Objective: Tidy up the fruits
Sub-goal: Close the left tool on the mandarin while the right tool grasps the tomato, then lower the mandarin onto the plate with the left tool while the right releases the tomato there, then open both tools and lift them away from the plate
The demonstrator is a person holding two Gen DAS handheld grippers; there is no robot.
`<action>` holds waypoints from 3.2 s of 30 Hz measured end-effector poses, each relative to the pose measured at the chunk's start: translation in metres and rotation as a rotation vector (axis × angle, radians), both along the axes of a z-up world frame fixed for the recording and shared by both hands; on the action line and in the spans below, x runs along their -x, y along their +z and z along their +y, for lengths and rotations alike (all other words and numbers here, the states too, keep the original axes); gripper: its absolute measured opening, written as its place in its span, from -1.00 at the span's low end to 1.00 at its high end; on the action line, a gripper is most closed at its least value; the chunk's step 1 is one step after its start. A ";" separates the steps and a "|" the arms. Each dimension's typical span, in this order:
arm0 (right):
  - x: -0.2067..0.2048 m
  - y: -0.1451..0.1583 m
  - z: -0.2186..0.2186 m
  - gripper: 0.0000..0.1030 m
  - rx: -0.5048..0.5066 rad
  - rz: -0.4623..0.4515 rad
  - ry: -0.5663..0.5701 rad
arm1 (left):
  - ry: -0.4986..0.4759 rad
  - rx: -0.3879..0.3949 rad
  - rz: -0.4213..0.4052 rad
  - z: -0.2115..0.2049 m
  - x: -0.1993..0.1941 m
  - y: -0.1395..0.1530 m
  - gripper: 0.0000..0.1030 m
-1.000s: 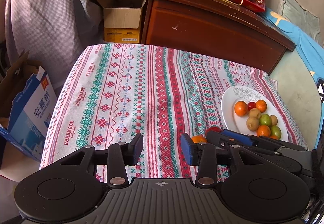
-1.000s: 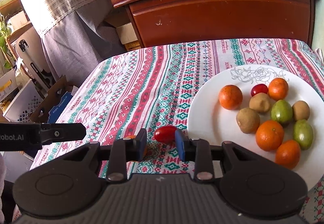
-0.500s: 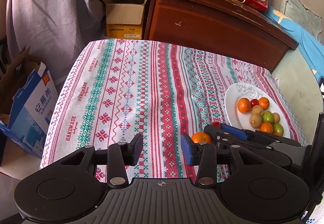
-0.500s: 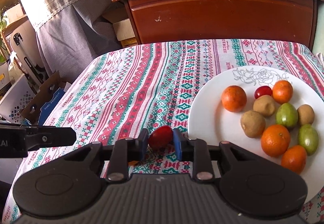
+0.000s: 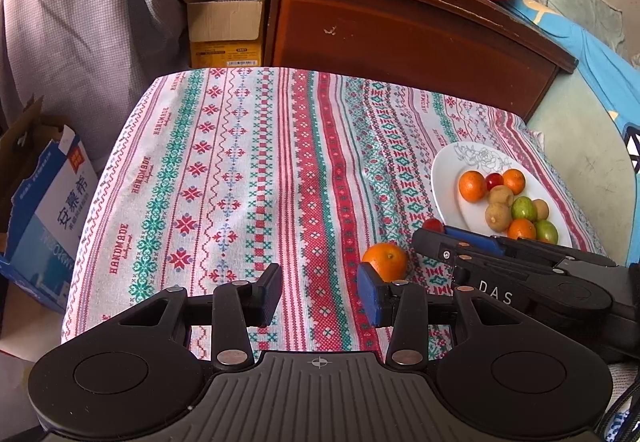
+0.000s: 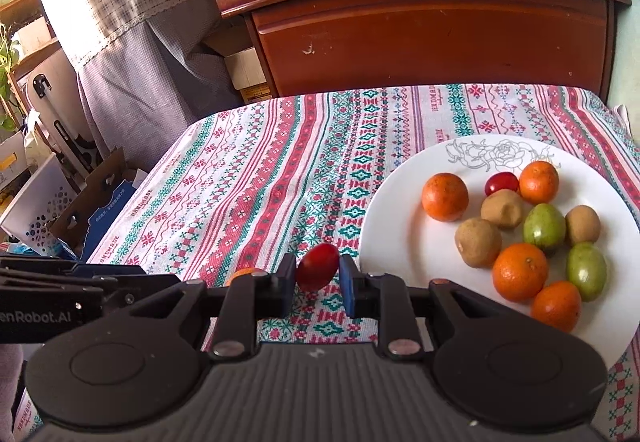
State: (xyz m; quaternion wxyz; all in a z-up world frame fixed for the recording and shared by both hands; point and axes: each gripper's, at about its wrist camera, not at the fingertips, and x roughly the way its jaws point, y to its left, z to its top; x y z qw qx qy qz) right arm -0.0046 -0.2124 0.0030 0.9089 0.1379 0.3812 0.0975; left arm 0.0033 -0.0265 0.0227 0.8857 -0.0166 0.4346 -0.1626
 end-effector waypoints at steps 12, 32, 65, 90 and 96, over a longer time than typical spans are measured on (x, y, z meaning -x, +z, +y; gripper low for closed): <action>0.012 0.013 -0.016 -0.55 -0.026 -0.026 -0.012 | -0.087 0.001 -0.058 -0.030 0.000 -0.015 -0.25; 0.029 0.022 -0.036 -0.55 -0.036 -0.045 -0.045 | -0.149 -0.083 -0.128 -0.059 0.004 -0.033 -0.44; 0.018 0.036 -0.151 -0.55 -0.120 -0.102 -0.382 | -0.229 0.084 -0.161 -0.121 -0.011 -0.006 -0.44; 0.002 0.017 -0.148 -0.48 -0.127 -0.040 -0.396 | -0.240 0.107 -0.142 -0.127 -0.012 -0.005 -0.20; 0.011 0.037 -0.147 -0.11 -0.112 -0.030 -0.431 | -0.240 0.098 -0.132 -0.129 -0.006 0.013 0.25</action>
